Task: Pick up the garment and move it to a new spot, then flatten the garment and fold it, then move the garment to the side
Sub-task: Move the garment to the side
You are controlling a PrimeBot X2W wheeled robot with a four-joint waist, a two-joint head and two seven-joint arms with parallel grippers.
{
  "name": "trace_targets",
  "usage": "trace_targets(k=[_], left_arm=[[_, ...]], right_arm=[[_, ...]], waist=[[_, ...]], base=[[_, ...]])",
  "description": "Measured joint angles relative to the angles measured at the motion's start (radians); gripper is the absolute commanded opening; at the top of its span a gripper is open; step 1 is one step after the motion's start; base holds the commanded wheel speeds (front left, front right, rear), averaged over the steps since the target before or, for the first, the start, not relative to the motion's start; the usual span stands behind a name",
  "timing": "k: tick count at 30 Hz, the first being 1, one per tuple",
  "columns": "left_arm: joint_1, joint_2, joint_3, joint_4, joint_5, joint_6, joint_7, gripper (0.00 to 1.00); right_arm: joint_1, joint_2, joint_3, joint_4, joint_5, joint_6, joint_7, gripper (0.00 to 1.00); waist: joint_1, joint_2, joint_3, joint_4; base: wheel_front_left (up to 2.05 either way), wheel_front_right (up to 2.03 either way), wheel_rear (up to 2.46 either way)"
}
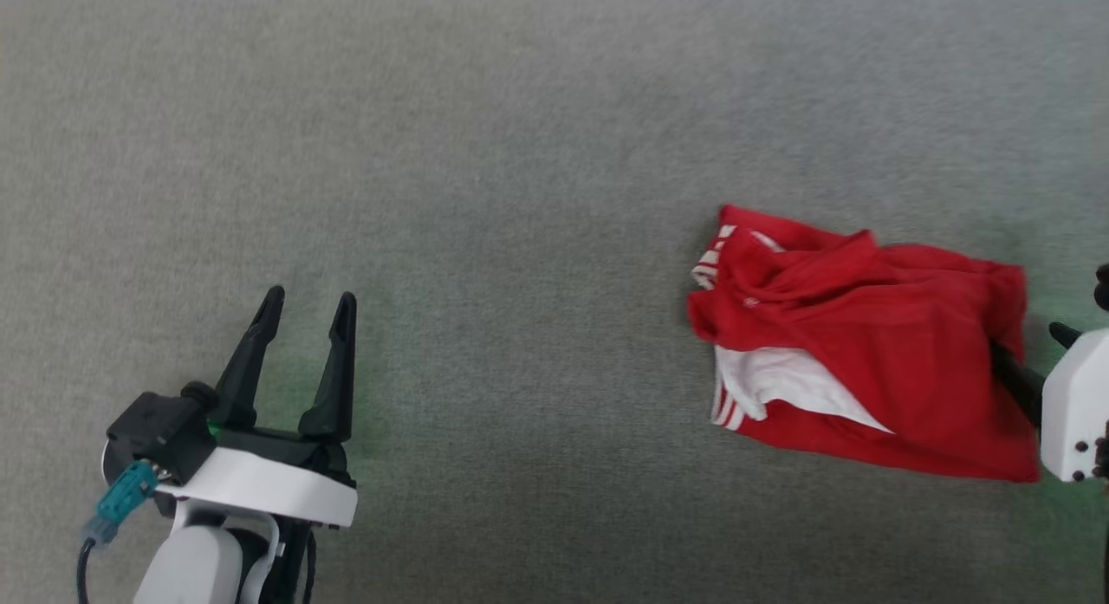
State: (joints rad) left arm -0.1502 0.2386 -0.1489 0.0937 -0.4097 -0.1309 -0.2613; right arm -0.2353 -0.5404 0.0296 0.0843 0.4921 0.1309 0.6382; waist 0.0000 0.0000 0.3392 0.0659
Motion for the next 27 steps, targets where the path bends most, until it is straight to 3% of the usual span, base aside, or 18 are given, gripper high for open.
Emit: trace_targets(k=[6, 7, 8, 9, 14, 18, 27], left_arm=[[-0.034, 0.006, -0.018, 0.015, -0.012, 0.0, 0.0, 1.0], [-0.037, 0.005, -0.02, 0.016, -0.012, 0.0, 0.0, 1.0], [-0.037, 0.007, -0.021, 0.019, -0.013, 0.0, 0.0, 1.0], [-0.037, 0.008, -0.023, 0.021, -0.013, 0.0, 0.0, 1.0], [-0.052, 0.022, -0.03, 0.021, -0.011, 0.0, 0.0, 1.0], [-0.076, 0.057, -0.049, 0.001, -0.01, 0.0, 0.0, 1.0], [-0.21, 0.16, -0.125, -0.054, -0.013, 0.0, 0.0, 1.0]], right_arm=[[-0.017, -0.015, -0.002, -0.035, 0.02, 0.0, 0.143, 1.0], [-0.017, -0.013, -0.006, -0.041, 0.023, 0.0, 0.152, 0.74], [-0.017, -0.01, -0.009, -0.044, 0.025, 0.0, 0.159, 0.16], [-0.016, -0.006, -0.012, -0.047, 0.026, 0.0, 0.161, 0.0], [-0.017, 0.041, -0.023, -0.058, 0.03, 0.0, 0.148, 0.0], [-0.032, 0.073, -0.075, -0.059, 0.028, 0.003, 0.099, 0.0], [-0.085, -0.012, -0.288, 0.0, -0.047, 0.001, -0.006, 0.0]], waist=[[-0.0001, 0.0, 0.054, 0.035], [0.0, 0.0, 0.059, 0.039], [0.0, 0.0, 0.063, 0.042], [0.0, 0.0, 0.067, 0.044], [0.0, 0.0, 0.07, 0.02], [0.0, 0.0, 0.079, -0.036], [0.0, 0.0, 0.154, -0.159]], base=[[0.0, 0.0, 0.0], [0.0, 0.0, 0.0], [0.0, 0.0, 0.0], [0.0, 0.0, 0.0], [0.0, 0.0, 0.0], [0.0, 0.0, 0.0], [0.0, 0.0, 0.0]])
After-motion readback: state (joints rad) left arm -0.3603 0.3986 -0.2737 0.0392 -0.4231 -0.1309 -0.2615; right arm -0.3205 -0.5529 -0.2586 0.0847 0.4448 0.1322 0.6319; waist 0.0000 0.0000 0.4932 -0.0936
